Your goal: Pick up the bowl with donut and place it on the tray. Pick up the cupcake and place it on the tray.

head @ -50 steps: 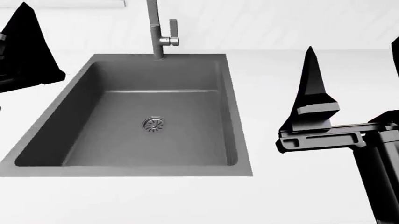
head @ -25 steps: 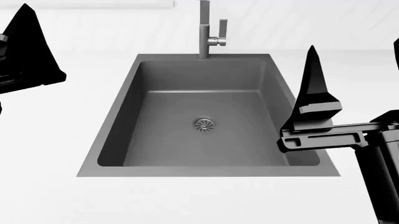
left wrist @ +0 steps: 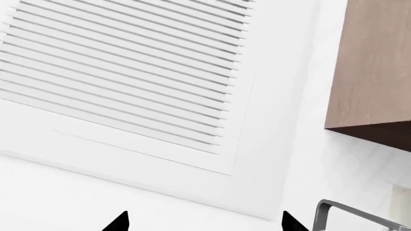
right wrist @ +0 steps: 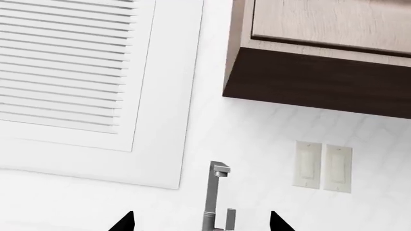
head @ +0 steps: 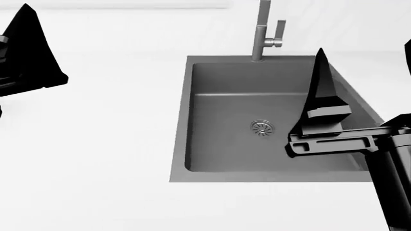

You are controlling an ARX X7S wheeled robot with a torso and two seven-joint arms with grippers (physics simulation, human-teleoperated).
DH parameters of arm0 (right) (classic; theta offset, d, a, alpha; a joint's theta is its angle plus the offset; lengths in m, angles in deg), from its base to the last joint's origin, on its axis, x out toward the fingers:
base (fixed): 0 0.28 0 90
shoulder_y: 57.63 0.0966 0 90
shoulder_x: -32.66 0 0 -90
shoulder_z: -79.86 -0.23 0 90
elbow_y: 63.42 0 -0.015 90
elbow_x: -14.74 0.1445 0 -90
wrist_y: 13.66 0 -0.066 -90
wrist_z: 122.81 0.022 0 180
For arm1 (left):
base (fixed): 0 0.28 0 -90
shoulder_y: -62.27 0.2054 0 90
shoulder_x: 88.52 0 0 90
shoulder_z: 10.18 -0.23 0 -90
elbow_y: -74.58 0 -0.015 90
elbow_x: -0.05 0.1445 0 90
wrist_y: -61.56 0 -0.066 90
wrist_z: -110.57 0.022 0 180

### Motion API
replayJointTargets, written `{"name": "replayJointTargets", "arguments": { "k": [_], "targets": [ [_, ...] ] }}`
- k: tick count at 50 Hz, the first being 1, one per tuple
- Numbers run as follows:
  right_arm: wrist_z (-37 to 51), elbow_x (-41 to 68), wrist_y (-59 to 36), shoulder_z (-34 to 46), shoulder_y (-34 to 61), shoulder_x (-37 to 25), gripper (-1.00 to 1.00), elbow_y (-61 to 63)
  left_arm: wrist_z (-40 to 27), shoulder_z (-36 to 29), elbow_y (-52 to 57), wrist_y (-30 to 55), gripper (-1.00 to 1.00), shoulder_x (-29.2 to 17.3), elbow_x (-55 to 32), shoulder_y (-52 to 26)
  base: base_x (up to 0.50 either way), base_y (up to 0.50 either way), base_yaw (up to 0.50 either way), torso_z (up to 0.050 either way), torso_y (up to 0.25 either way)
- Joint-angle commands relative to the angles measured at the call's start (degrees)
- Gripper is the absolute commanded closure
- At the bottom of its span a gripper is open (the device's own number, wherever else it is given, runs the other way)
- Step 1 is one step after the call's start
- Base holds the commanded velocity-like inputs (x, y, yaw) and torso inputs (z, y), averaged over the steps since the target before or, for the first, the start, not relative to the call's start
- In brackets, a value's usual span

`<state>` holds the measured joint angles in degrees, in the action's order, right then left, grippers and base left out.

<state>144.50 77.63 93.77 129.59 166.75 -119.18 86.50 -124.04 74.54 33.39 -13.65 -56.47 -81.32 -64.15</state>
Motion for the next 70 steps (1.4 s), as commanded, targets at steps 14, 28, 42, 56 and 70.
{"name": "replayJointTargets", "arguments": {
  "k": [14, 28, 42, 56, 70],
  "targets": [
    [-0.2, 0.4, -0.4, -0.3, 0.0, -0.2, -1.0, 0.0, 0.1, 0.1, 0.0, 0.1, -1.0, 0.1, -0.1, 0.0, 0.0, 0.5, 0.0, 0.0, 0.0],
    [-0.2, 0.8, -0.7, -0.4, 0.2, 0.0, -1.0, 0.0, -0.1, 0.2, 0.2, 0.2, -1.0, 0.0, -0.3, 0.0, 0.0, 0.5, 0.0, 0.0, 0.0],
    [0.1, 0.0, -0.7, -0.1, 0.2, 0.2, -1.0, 0.0, 0.1, 0.3, 0.1, 0.2, -1.0, 0.2, 0.0, 0.2, 0.1, 0.5, 0.0, 0.0, 0.0],
    [0.2, 0.3, -1.0, -0.1, 0.2, 0.1, -1.0, 0.0, 0.0, 0.3, 0.3, 0.3, -1.0, 0.2, 0.0, 0.3, 0.28, 0.5, 0.0, 0.0, 0.001],
    [0.3, 0.7, -1.3, -0.2, 0.3, -0.1, -1.0, 0.0, 0.0, 0.4, 0.2, 0.3, -1.0, 0.2, 0.0, 0.4, 0.09, 0.5, 0.0, 0.0, 0.001]
  ]
}}
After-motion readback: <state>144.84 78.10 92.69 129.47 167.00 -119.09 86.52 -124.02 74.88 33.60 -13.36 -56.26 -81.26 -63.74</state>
